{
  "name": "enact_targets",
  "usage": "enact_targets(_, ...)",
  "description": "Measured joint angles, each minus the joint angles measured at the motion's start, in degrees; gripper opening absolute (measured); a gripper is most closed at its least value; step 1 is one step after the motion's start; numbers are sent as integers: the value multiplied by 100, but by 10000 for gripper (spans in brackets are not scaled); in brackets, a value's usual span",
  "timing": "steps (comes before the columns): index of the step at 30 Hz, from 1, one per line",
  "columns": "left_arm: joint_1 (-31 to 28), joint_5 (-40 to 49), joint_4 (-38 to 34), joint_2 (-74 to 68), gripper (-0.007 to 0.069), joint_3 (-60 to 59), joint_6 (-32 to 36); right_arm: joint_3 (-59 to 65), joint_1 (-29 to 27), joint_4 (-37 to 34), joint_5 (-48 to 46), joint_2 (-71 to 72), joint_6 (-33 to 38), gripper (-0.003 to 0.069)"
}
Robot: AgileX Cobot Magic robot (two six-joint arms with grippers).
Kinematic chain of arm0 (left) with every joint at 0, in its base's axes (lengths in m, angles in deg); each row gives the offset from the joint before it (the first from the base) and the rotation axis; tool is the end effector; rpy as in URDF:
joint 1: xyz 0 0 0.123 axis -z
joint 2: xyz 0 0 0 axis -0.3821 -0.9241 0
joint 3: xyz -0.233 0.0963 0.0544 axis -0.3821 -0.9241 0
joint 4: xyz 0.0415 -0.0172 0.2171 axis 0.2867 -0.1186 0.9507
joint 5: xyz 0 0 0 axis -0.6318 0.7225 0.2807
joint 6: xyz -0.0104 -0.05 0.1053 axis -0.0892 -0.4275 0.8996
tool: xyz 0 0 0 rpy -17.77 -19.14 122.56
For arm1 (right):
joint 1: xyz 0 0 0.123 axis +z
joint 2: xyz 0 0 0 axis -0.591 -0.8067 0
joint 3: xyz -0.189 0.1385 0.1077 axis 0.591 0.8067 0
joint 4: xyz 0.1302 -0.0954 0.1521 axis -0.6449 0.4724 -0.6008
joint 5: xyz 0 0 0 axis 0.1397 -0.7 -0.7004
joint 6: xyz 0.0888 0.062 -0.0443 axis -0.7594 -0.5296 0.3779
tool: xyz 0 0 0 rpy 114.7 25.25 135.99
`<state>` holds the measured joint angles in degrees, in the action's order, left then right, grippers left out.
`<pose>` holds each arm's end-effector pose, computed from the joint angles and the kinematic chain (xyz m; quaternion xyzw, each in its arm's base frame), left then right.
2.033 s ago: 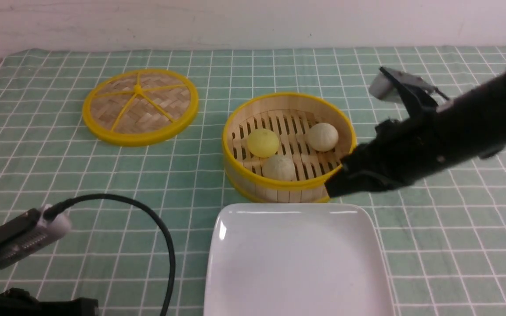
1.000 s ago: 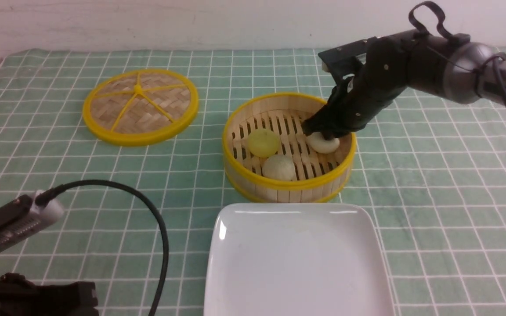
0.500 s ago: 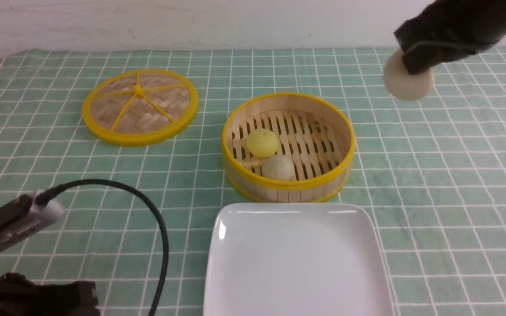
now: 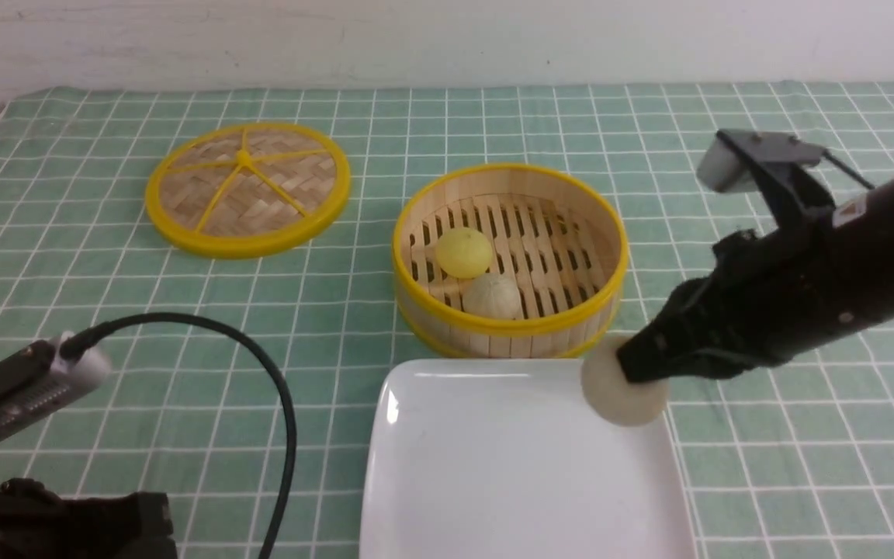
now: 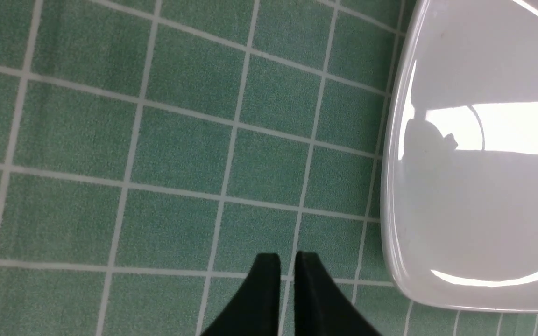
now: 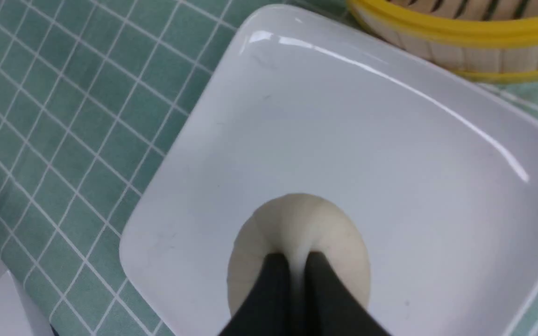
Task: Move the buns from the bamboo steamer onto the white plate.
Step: 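Move the steamed bun from the bamboo steamer onto the white plate with the right gripper, then reach into the bamboo steamer and grasp a bun with the left gripper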
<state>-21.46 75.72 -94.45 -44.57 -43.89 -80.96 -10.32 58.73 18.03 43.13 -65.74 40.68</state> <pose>0.1306 -0.0451 0.2053 -0.1151 0.9432 -0.2240 0.2167 0.2329 0.1590 0.2502 -0.2091 0.9031 0.3058 0.2170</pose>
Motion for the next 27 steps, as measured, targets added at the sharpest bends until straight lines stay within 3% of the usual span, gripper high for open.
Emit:
enact_targets(6,0,-93,0,0,88,0,0,93,0,-459,188,-597,979,25)
enact_targets(15,0,-110,5,0,97,0,0,93,0,-689,650,-1775,1072,55)
enact_targets(21,0,-110,19,0,98,0,0,93,0,-738,923,-1958,1011,178)
enact_targets(27,0,-110,26,0,109,0,0,-25,-17,104,650,-1447,822,421)
